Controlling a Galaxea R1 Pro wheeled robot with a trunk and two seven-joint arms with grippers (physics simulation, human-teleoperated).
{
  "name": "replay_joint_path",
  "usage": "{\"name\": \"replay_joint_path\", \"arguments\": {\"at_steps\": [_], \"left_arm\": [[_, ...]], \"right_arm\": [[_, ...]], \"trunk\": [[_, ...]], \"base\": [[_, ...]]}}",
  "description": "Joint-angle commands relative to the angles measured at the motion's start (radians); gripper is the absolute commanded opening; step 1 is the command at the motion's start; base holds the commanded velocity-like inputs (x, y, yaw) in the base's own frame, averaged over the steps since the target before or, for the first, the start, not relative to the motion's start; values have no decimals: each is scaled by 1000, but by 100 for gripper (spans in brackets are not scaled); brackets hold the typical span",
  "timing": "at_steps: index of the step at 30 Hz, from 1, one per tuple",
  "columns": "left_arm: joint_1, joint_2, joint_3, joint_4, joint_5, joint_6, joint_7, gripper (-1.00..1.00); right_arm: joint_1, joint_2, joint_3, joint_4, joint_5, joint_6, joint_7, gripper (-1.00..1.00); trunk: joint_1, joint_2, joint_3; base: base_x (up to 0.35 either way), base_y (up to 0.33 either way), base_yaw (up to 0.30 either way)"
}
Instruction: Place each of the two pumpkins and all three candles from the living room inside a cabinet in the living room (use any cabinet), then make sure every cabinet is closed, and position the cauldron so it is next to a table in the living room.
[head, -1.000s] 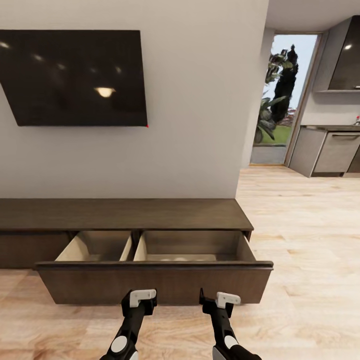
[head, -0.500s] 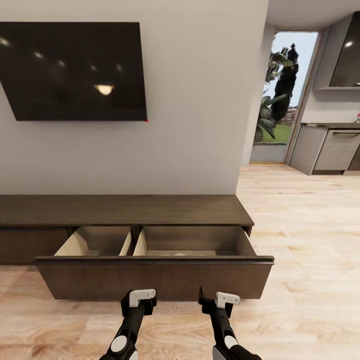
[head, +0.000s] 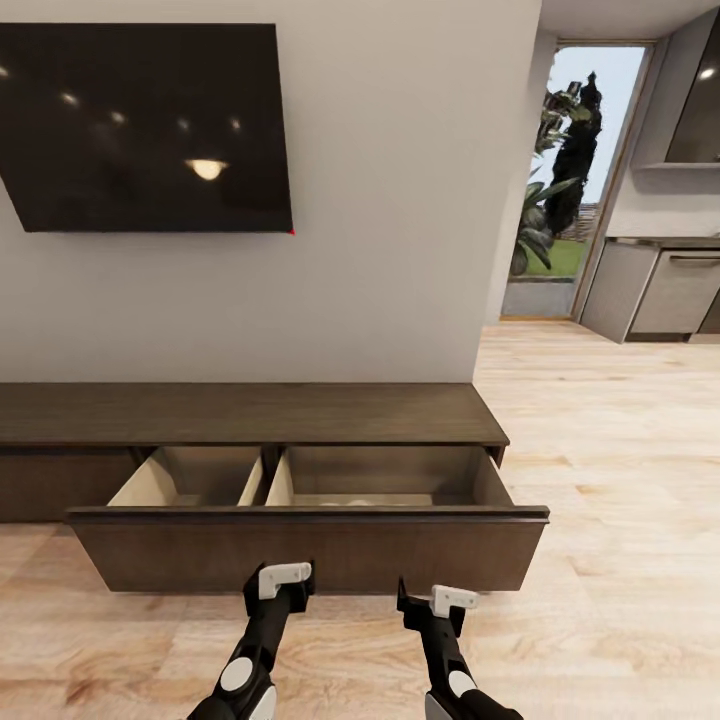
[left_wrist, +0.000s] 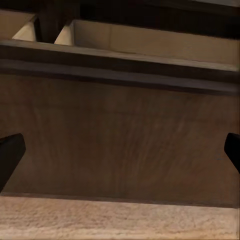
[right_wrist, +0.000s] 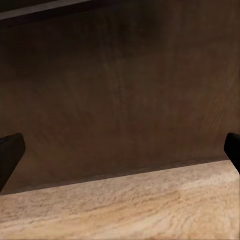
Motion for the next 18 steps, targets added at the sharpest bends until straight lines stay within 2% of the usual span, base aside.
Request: {"name": "replay_joint_path", "arguments": {"at_steps": [1,18], "left_arm": [[-1,0,-4,3,12,-4,5,100],[-2,-2,-7,70,11,-11,9,100]], "right_arm": [[-1,0,9,0,-5,-3,-8,100],[-1,0,8,1,-10,13,-8,100]], "trunk": [[0,0,-1],[0,0,-1]], "base": [[20,0,0],[96,0,0]]}}
